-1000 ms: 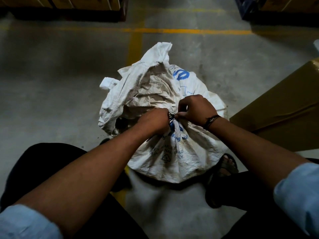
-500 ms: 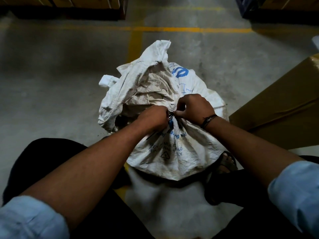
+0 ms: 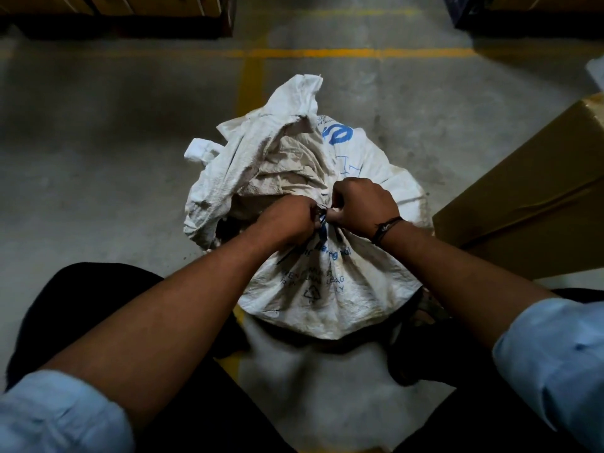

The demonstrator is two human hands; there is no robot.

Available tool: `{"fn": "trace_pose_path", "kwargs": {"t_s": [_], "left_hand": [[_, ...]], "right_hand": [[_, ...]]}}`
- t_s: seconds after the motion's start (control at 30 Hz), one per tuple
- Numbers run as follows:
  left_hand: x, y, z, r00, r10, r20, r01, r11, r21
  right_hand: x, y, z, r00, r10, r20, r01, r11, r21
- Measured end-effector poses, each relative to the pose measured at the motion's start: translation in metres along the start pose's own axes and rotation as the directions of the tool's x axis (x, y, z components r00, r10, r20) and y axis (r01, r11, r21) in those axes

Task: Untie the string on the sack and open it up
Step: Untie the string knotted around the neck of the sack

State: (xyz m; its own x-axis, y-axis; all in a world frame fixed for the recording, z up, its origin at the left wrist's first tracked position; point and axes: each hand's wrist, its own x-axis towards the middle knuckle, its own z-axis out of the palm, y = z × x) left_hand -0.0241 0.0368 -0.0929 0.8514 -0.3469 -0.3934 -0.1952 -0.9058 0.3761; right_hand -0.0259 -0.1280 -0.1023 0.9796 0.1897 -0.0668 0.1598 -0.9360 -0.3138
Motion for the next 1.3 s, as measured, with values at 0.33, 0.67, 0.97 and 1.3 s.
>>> {"fn": "trace_pose_path", "kwargs": {"t_s": [0.33,0.67,0.97,1.3], "left_hand": [[-0.01,-0.012,0.016,0.961,0.089,-0.261,-0.148,0.965,-0.216],[-0.01,-0.009,0.014,0.949,0.071,-0.308,-0.129,0.976,-0.174],[-0.002,-0.012,0.017,0.897,0.22,-0.385,-0.223,0.974,0.037],[0.0,-0.024,0.038,0.828,0.32,-0.462,-0.283,0.948,0.15]], "right_hand": [[0.004,0.01,0.002,0.997,0.064,-0.031,-0.059,0.991,0.121],[0.007,0.021,-0.002,0.999,0.053,-0.003,-0.051,0.976,0.212],[0.009,0.026,-0.012,0.998,-0.016,0.055,0.005,0.979,0.204],[0.015,0.03,-0.013,0.999,-0.002,0.049,-0.009,0.975,0.221]]}}
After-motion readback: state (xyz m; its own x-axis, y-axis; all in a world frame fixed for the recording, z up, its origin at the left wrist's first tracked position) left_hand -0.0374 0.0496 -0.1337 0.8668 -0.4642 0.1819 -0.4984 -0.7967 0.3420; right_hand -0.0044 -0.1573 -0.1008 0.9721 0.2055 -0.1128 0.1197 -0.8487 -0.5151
